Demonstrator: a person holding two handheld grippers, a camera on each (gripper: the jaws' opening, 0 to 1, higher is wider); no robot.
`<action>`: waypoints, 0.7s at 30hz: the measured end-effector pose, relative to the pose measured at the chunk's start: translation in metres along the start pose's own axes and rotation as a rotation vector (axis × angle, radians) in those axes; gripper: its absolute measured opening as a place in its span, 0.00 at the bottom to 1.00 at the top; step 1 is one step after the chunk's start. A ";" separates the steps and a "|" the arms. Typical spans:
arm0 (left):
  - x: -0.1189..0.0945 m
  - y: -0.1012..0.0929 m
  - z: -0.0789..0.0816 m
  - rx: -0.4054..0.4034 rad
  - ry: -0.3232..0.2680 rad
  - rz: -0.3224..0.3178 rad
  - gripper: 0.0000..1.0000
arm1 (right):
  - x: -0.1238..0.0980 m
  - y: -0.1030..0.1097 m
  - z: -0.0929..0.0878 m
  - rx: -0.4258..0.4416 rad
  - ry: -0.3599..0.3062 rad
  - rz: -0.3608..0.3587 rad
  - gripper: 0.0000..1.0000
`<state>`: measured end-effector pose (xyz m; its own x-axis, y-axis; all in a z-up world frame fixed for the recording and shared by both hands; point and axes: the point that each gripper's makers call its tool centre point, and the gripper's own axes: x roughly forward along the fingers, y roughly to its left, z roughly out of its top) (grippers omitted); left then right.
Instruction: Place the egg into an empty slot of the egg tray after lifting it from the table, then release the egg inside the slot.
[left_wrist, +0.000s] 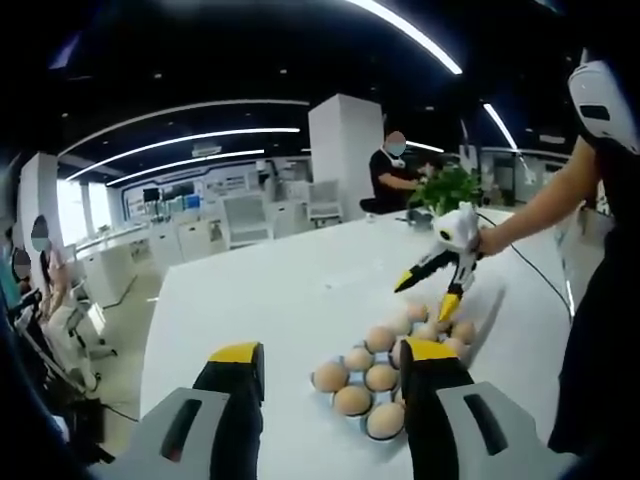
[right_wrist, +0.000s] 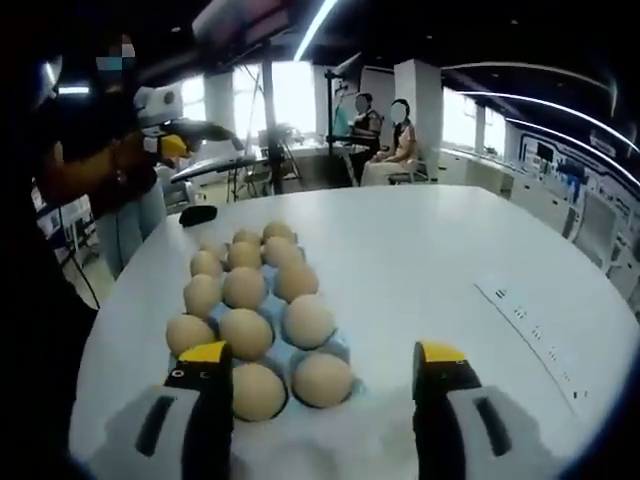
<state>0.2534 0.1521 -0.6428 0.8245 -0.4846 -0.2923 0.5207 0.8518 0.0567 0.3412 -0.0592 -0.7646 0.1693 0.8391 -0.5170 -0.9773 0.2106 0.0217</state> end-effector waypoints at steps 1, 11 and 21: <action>0.000 0.000 0.000 -0.003 -0.002 -0.001 0.55 | 0.000 0.001 0.004 0.007 -0.022 0.006 0.79; 0.000 0.001 0.000 0.000 -0.003 0.001 0.55 | -0.007 -0.004 0.006 0.007 -0.035 -0.011 0.79; 0.000 0.001 0.000 -0.001 0.000 0.002 0.56 | -0.016 -0.008 0.004 0.035 -0.059 -0.030 0.76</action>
<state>0.2535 0.1529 -0.6429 0.8257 -0.4829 -0.2917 0.5189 0.8530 0.0567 0.3467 -0.0726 -0.7532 0.2063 0.8601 -0.4665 -0.9669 0.2524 0.0378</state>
